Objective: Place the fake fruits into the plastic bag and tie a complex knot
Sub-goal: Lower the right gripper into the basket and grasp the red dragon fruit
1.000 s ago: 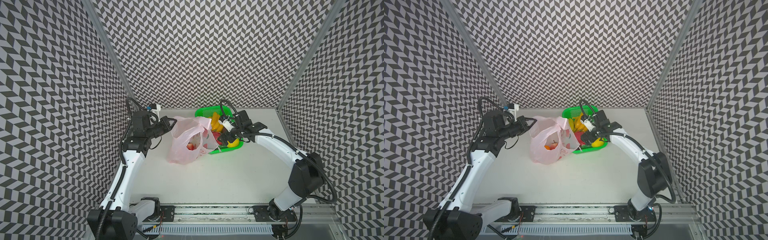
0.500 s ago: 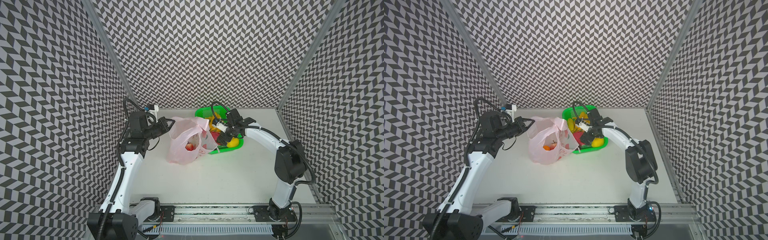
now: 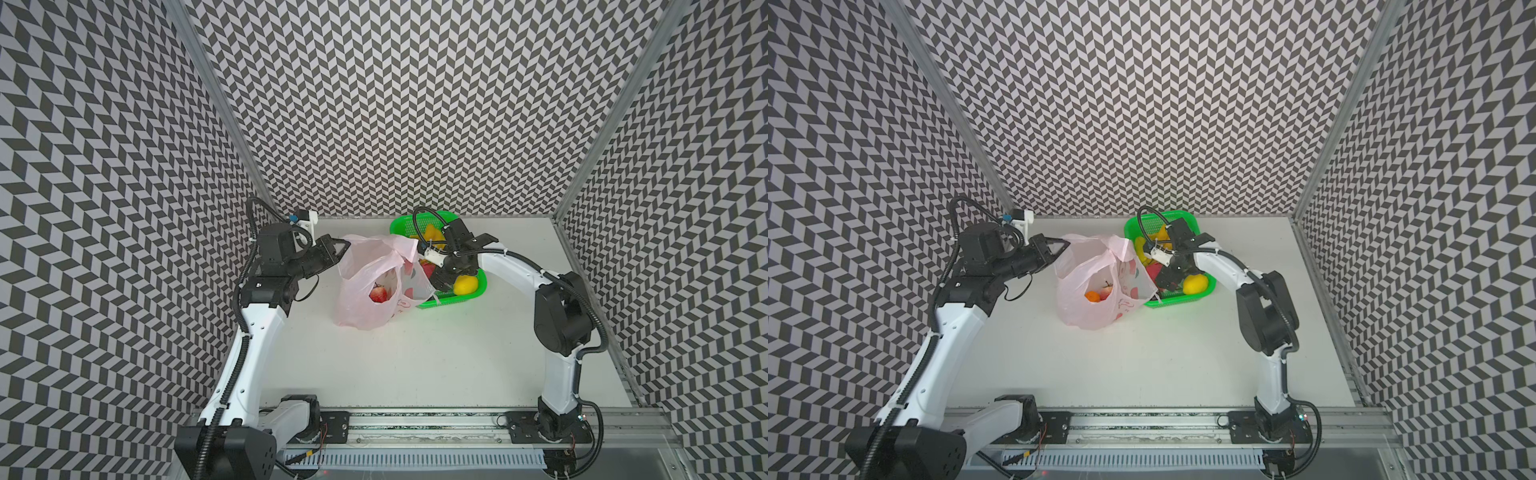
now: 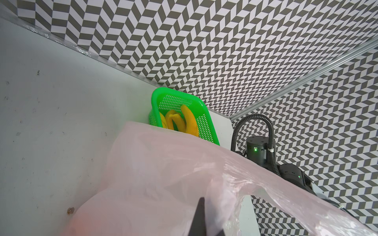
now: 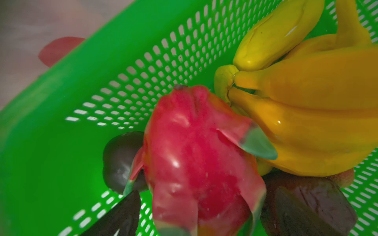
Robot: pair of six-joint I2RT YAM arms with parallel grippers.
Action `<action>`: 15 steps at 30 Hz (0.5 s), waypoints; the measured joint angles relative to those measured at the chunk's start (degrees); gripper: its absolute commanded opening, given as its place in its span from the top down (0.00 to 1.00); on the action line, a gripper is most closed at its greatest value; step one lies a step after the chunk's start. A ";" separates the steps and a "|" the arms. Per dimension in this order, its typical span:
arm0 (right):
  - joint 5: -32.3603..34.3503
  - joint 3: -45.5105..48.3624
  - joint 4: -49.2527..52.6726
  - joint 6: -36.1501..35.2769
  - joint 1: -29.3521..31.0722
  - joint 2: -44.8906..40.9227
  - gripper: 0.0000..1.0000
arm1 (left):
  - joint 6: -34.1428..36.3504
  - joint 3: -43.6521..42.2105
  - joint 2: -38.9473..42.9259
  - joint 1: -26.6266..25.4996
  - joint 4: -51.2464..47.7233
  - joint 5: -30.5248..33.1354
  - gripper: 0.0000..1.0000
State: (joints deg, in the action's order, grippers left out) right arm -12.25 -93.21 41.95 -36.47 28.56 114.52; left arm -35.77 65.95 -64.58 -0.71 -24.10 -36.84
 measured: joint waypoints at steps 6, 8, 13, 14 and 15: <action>0.57 -0.22 -0.42 -0.48 0.20 2.29 0.01 | 0.11 -0.59 0.02 0.02 -0.04 -0.20 1.00; 0.52 -0.22 -0.57 -0.57 0.24 3.19 0.02 | 0.11 -0.59 0.04 0.02 -0.02 -0.22 1.00; -0.42 -0.15 -2.19 -0.57 0.98 3.69 0.10 | 0.11 -0.61 0.07 0.00 0.00 -0.35 1.00; -0.70 0.09 -2.82 -0.46 1.20 3.69 0.12 | 0.11 -0.61 0.07 0.02 0.00 -0.35 1.00; -1.07 0.42 -3.61 -0.42 1.31 3.69 0.14 | 0.11 -0.63 0.07 0.00 0.00 -0.37 1.00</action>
State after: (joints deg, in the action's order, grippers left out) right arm -13.32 -92.79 38.35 -36.88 29.87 118.21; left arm -35.66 65.32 -64.51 -0.71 -24.10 -37.21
